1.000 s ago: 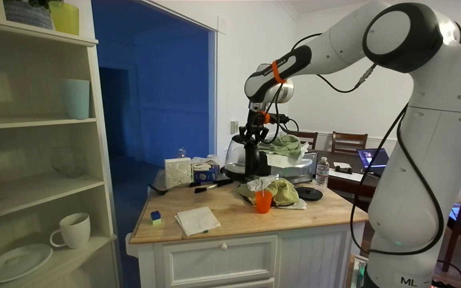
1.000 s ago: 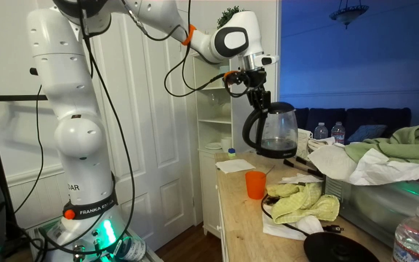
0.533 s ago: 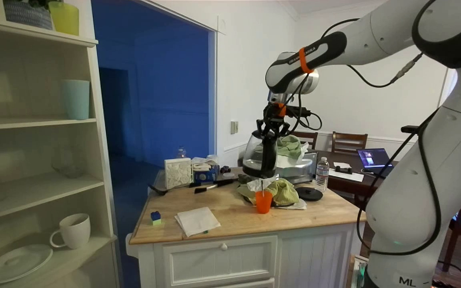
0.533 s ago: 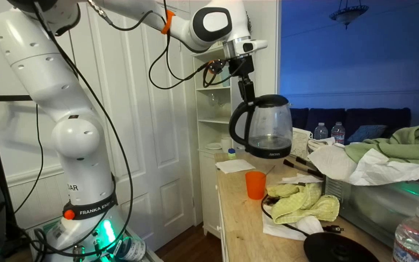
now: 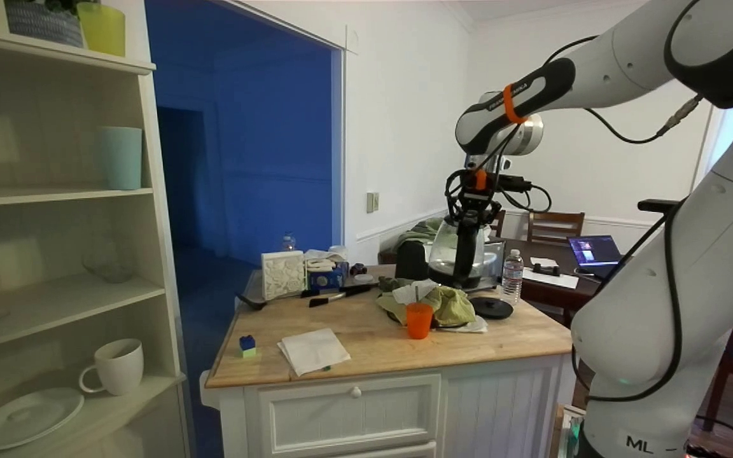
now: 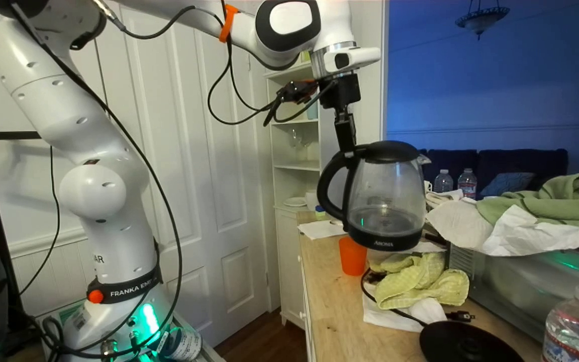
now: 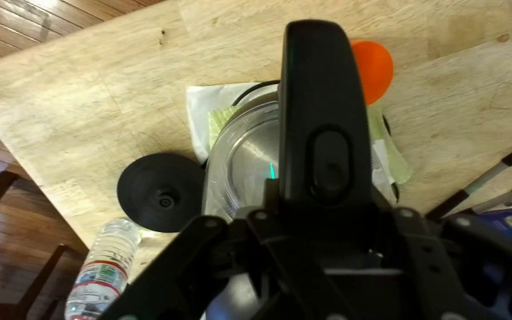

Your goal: Put the kettle on the black base.

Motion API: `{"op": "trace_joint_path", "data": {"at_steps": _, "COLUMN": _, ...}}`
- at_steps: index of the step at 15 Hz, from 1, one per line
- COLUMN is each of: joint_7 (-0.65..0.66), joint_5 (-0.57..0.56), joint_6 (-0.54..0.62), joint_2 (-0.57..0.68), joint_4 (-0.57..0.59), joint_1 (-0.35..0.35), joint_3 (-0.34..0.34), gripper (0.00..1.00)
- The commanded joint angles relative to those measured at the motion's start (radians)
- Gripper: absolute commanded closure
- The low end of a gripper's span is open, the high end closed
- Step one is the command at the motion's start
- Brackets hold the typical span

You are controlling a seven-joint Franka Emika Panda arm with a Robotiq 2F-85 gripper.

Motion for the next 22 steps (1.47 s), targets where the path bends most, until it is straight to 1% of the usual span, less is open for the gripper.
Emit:
{"op": "trace_joint_path", "data": {"at_steps": 1, "joint_7": 0.069, "joint_5": -0.065, "joint_6": 0.010, "joint_2": 0.010, "joint_4": 0.014, "joint_1": -0.038, "joint_3": -0.007, "gripper": 0.81}}
{"op": "trace_joint_path", "data": {"at_steps": 4, "joint_7": 0.093, "joint_5": -0.091, "joint_6": 0.031, "joint_2": 0.047, "joint_4": 0.011, "joint_1": -0.055, "joint_3": -0.024, "gripper": 0.81}}
{"op": "trace_joint_path", "data": {"at_steps": 6, "joint_7": 0.090, "joint_5": -0.100, "joint_6": 0.069, "joint_2": 0.082, "joint_4": 0.011, "joint_1": -0.061, "joint_3": -0.043, "gripper": 0.81}}
{"op": "trace_joint_path", "data": {"at_steps": 12, "joint_7": 0.096, "joint_5": -0.117, "joint_6": 0.224, "joint_2": 0.184, "joint_4": 0.007, "joint_1": -0.082, "joint_3": -0.102, "gripper": 0.81}}
{"op": "trace_joint_path", "data": {"at_steps": 16, "joint_7": 0.121, "joint_5": -0.133, "joint_6": 0.273, "joint_2": 0.236, "joint_4": 0.007, "joint_1": -0.093, "joint_3": -0.126, "gripper": 0.81}}
{"op": "trace_joint_path", "data": {"at_steps": 22, "joint_7": 0.166, "joint_5": -0.172, "joint_6": 0.322, "joint_2": 0.276, "joint_4": 0.021, "joint_1": -0.090, "joint_3": -0.142, "gripper": 0.81}}
